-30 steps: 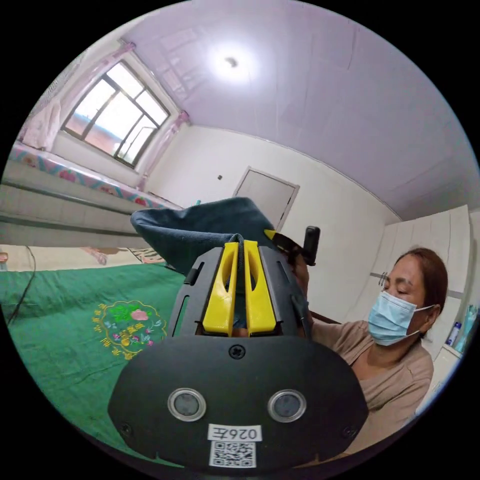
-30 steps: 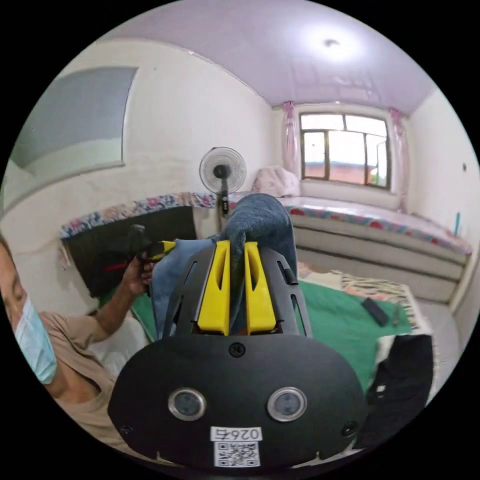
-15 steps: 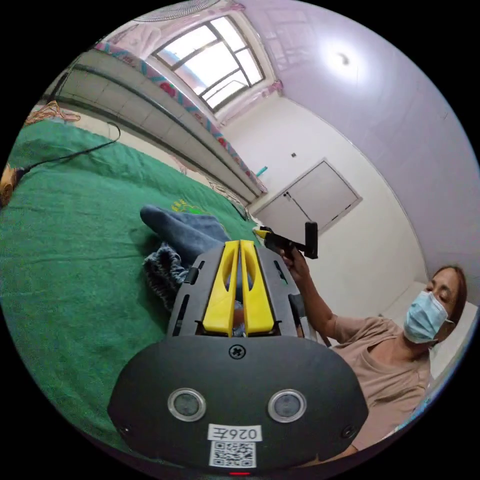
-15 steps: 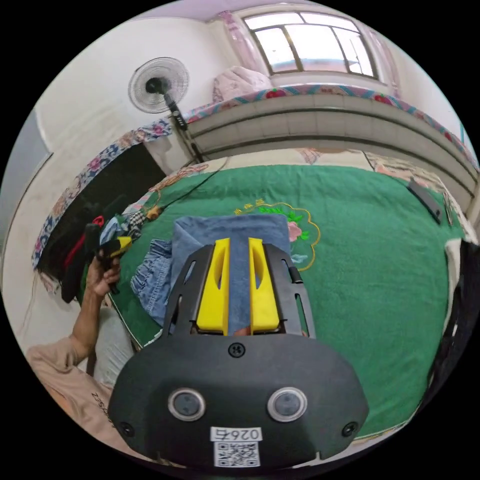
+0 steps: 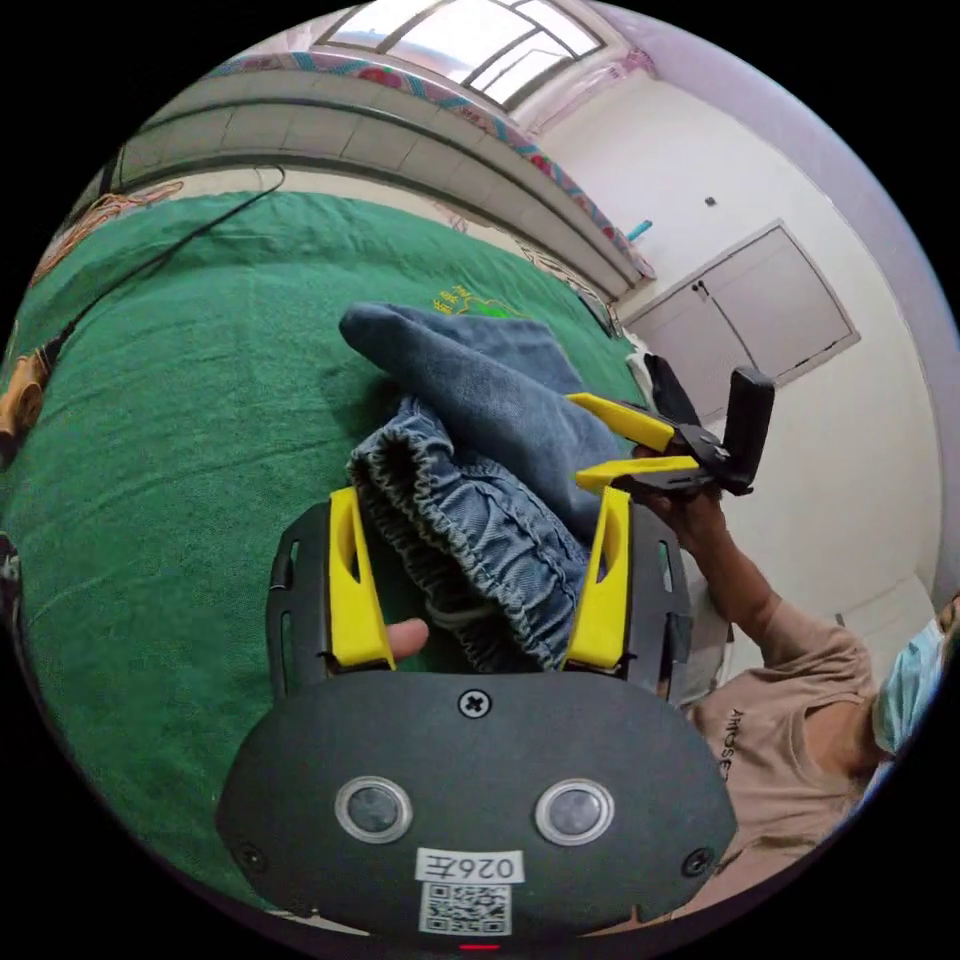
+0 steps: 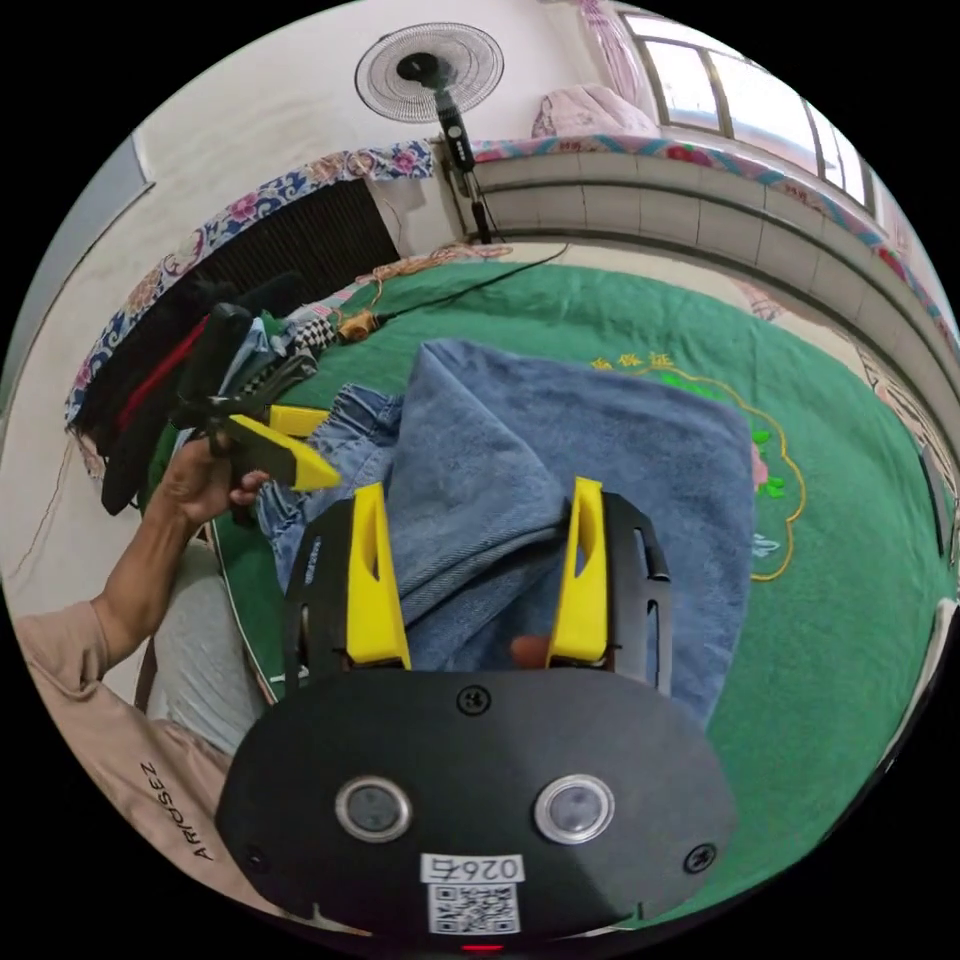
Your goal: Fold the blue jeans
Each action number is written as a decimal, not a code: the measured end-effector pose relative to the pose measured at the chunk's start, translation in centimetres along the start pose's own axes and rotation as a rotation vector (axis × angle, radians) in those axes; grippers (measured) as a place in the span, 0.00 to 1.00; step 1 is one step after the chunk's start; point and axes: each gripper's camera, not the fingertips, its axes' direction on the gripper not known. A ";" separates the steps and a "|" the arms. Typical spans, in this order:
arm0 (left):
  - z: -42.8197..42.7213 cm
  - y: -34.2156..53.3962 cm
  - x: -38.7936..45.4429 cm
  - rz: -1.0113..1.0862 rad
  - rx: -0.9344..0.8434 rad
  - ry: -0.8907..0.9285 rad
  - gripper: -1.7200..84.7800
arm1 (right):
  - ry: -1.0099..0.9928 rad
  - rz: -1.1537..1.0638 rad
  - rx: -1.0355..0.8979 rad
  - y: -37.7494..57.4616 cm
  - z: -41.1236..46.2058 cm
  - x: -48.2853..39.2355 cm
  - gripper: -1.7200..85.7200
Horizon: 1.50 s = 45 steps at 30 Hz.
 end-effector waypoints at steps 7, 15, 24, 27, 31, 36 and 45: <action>-2.8 2.4 -2.2 -0.051 0.062 -0.036 0.20 | 0.107 -0.089 0.027 -1.5 1.4 -1.7 0.16; -3.0 3.1 -4.3 0.014 -0.028 -0.090 0.21 | 0.066 -0.117 -0.005 -3.2 2.8 -0.8 0.08; -11.7 4.7 -6.3 0.082 0.249 0.156 0.13 | 0.154 -0.090 0.327 -3.9 -7.9 2.0 0.03; -16.2 6.0 -6.4 0.130 0.302 0.063 0.12 | 0.223 0.040 0.464 -2.1 -14.1 6.2 0.03; -20.2 8.3 -11.8 -0.010 0.334 -0.033 0.13 | 0.375 0.401 0.438 1.6 -17.7 15.5 0.04; -22.6 12.2 -19.3 -0.406 0.488 -0.045 0.12 | 0.468 0.786 0.298 5.5 -16.9 24.9 0.05; -19.8 9.2 -16.2 -0.276 0.277 -0.167 0.25 | 0.213 0.286 0.190 -2.3 -11.4 20.6 0.13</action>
